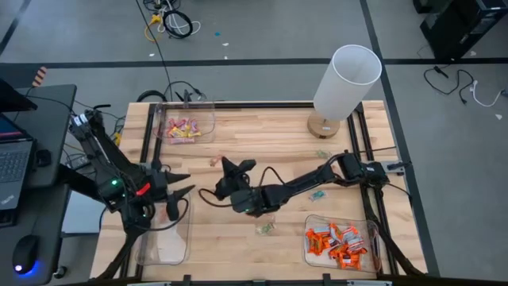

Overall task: Sort candy
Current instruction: Put the orange gummy into the bottom left transparent bin

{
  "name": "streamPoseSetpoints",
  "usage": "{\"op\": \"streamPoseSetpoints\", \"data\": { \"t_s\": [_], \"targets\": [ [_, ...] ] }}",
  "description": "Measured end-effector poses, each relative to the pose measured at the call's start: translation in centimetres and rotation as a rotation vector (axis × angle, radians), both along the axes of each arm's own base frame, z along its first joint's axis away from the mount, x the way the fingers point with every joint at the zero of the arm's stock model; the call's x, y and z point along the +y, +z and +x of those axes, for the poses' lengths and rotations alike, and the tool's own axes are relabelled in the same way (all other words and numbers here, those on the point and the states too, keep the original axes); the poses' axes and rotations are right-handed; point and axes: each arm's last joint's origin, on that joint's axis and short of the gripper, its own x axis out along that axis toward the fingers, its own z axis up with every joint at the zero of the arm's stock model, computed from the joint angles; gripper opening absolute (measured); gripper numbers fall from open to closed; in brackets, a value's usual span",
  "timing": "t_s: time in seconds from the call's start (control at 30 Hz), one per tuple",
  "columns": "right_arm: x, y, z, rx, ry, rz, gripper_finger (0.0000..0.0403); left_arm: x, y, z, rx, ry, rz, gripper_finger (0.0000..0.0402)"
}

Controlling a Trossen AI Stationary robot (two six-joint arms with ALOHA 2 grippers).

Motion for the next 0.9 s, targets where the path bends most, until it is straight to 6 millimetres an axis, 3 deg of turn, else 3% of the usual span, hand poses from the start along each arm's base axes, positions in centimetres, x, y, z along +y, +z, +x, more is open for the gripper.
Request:
{"op": "streamPoseSetpoints", "data": {
  "t_s": [0.23,0.47,0.67,0.9],
  "targets": [
    [0.8,3.1,-0.3,-0.053,0.051,-0.097,0.0000,1.3,0.1,1.2,-0.046,0.130,0.001,0.0177],
    [1.3,8.3,-2.7,-0.039,-0.039,-0.139,0.0000,2.3,0.3,2.0,-0.018,0.187,0.092,0.0177],
    [1.1,11.5,-6.6,-0.088,-0.021,-0.115,0.0000,1.6,1.1,3.3,0.019,0.104,0.135,0.0177],
    [-0.1,11.2,-13.0,-0.234,0.068,-0.025,0.0000,0.0,3.0,4.6,0.013,-0.185,0.166,0.0177]
  ]
}}
